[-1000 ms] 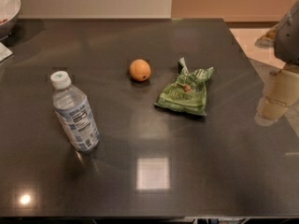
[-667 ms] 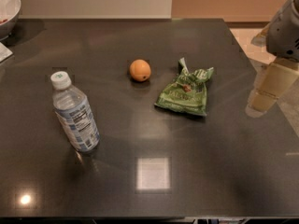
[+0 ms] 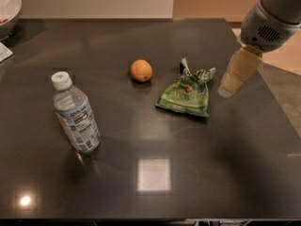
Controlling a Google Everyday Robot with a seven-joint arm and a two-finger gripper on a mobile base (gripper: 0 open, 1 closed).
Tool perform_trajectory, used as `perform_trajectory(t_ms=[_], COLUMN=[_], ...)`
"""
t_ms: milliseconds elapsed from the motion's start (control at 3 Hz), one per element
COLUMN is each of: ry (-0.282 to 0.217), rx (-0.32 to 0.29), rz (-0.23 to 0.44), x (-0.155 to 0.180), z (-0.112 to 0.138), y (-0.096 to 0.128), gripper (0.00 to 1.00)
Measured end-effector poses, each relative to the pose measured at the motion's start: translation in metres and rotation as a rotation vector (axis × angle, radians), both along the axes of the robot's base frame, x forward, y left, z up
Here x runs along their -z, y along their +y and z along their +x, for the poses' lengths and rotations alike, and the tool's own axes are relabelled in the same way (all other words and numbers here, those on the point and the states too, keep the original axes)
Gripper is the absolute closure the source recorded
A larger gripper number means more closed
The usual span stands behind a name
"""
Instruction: Pick green jalapeno chip bag
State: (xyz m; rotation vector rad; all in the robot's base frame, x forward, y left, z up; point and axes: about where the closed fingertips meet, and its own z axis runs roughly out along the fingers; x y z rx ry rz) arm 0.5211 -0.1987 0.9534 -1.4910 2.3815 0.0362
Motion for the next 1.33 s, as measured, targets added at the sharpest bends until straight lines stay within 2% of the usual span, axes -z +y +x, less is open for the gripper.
perform_trajectory(t_ms=[667,1000,1333], ry=[0.038,0.052,0.071], rx=[0.142,0.184,0.19], rz=[-0.004,-0.012,-0.01], x=[0.037,0.051,0.074], z=[0.056,0.074,0.095], y=[0.03,0.041,0.059], gripper=[0.0,0.0,0.0])
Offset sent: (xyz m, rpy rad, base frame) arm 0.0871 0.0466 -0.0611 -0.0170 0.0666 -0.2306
